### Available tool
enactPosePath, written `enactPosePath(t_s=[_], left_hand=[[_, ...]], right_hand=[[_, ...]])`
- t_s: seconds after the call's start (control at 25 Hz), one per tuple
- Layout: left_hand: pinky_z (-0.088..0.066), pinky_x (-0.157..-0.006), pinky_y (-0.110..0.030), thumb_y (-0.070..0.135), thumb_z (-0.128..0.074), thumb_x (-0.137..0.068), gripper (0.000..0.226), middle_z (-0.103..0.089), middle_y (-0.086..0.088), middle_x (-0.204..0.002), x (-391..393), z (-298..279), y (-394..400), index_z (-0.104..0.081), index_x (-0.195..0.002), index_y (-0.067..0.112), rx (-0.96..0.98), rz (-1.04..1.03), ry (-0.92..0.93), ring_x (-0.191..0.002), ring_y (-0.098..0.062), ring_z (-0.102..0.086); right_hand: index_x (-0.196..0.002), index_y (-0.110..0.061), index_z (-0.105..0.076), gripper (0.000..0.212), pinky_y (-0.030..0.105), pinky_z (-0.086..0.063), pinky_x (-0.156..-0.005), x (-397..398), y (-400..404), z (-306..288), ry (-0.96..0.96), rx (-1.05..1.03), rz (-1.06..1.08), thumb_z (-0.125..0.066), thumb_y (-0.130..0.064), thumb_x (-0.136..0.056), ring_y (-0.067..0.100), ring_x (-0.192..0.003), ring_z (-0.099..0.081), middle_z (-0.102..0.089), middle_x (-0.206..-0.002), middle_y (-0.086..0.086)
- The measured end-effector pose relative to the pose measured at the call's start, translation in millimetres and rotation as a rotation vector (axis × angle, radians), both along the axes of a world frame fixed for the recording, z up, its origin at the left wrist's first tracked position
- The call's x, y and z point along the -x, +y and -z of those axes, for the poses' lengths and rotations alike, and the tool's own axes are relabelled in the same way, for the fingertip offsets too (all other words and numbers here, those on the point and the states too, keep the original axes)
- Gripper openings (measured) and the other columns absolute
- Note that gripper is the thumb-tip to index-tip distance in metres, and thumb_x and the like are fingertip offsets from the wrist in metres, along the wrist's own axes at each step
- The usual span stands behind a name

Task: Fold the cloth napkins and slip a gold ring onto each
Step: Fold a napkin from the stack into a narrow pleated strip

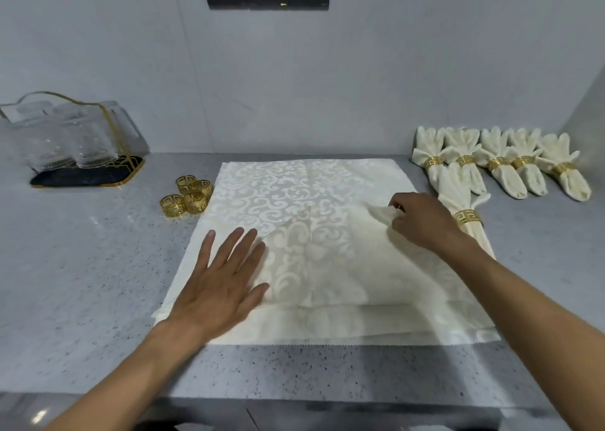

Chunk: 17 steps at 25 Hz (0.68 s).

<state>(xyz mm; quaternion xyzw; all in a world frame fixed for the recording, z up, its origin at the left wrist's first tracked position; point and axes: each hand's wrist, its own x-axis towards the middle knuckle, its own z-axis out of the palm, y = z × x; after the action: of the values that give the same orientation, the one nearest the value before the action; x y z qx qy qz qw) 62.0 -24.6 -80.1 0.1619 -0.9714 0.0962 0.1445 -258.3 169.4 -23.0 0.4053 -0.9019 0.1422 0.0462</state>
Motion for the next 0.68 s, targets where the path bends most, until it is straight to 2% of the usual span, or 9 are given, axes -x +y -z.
enactPosePath(t_s=[0.08, 0.16, 0.24, 0.32, 0.4, 0.52, 0.6, 0.68], left_hand=[[-0.030, -0.109, -0.046, 0.040, -0.039, -0.095, 0.048, -0.059, -0.011, -0.134, 10.3, -4.9, 19.1, -0.066, -0.122, 0.011, -0.010, 0.022, 0.110, -0.124, -0.030, -0.053], [-0.037, -0.094, -0.033, 0.031, -0.041, -0.089, 0.036, -0.067, -0.003, -0.112, 20.2, -9.8, 45.9, -0.071, -0.102, 0.014, -0.117, 0.029, 0.196, -0.102, -0.023, -0.056], [-0.037, -0.087, -0.028, 0.028, -0.045, -0.091, 0.029, -0.064, 0.005, -0.109, 29.9, -11.4, 68.5, -0.067, -0.107, 0.018, -0.258, 0.030, 0.173, -0.099, -0.017, -0.054], [-0.037, -0.091, -0.025, 0.030, -0.047, -0.096, 0.029, -0.061, 0.008, -0.118, 32.9, -16.0, 84.0, -0.059, -0.121, 0.022, -0.390, 0.036, 0.145, -0.106, -0.014, -0.052], [-0.035, -0.096, -0.024, 0.033, -0.046, -0.098, 0.038, -0.056, 0.009, -0.129, 31.8, -22.1, 93.0, -0.048, -0.135, 0.025, -0.447, 0.044, 0.141, -0.113, -0.012, -0.050], [-0.037, -0.101, -0.027, 0.036, -0.047, -0.098, 0.054, -0.045, 0.011, -0.143, 30.5, -19.8, 97.7, -0.030, -0.148, 0.029, -0.492, 0.063, 0.121, -0.121, -0.013, -0.047], [-0.042, -0.093, -0.028, 0.033, -0.049, -0.096, 0.047, -0.047, 0.013, -0.136, 30.6, -13.4, 97.1, -0.040, -0.143, 0.029, -0.476, 0.099, 0.112, -0.114, -0.013, -0.050], [-0.042, -0.081, -0.027, 0.031, -0.049, -0.097, 0.026, -0.058, 0.014, -0.114, 31.5, -9.0, 94.8, -0.061, -0.119, 0.025, -0.430, 0.141, 0.120, -0.102, -0.013, -0.053]], right_hand=[[-0.082, -0.018, -0.063, 0.010, 0.032, -0.032, -0.061, -35.4, 6.3, 2.7, -0.014, 0.140, 0.020, -0.056, -0.010, -0.080, 0.028, -0.080, -0.058, -0.064, -0.081, 0.002], [-0.079, -0.022, -0.063, 0.008, 0.032, -0.038, -0.065, -80.4, 5.5, 7.9, -0.074, 0.211, 0.032, -0.058, -0.016, -0.082, 0.026, -0.080, -0.060, -0.064, -0.079, -0.002], [-0.084, -0.023, -0.065, 0.006, 0.031, -0.042, -0.069, -118.4, 0.0, 25.3, -0.100, 0.258, 0.020, -0.060, -0.020, -0.083, 0.024, -0.082, -0.062, -0.068, -0.086, -0.002], [-0.089, -0.023, -0.065, 0.007, 0.029, -0.040, -0.067, -144.6, 0.7, 42.7, -0.112, 0.259, -0.043, -0.063, -0.020, -0.084, 0.020, -0.082, -0.062, -0.069, -0.091, -0.005], [-0.091, -0.022, -0.065, 0.009, 0.025, -0.036, -0.066, -155.1, 2.8, 55.4, -0.127, 0.266, -0.104, -0.067, -0.019, -0.083, 0.017, -0.082, -0.062, -0.067, -0.091, -0.006], [-0.091, -0.021, -0.065, 0.012, 0.026, -0.043, -0.070, -157.0, 6.5, 57.2, -0.180, 0.319, -0.168, -0.068, -0.019, -0.079, 0.014, -0.082, -0.061, -0.067, -0.089, -0.007], [-0.096, -0.021, -0.066, 0.023, 0.031, -0.049, -0.079, -157.0, 11.3, 57.0, -0.211, 0.274, -0.235, -0.060, -0.027, -0.074, 0.013, -0.087, -0.060, -0.066, -0.094, -0.008], [-0.105, -0.023, -0.066, 0.044, 0.033, -0.048, -0.089, -155.1, 19.5, 51.1, -0.287, 0.215, -0.310, -0.048, -0.040, -0.069, 0.011, -0.099, -0.057, -0.065, -0.107, -0.010]])
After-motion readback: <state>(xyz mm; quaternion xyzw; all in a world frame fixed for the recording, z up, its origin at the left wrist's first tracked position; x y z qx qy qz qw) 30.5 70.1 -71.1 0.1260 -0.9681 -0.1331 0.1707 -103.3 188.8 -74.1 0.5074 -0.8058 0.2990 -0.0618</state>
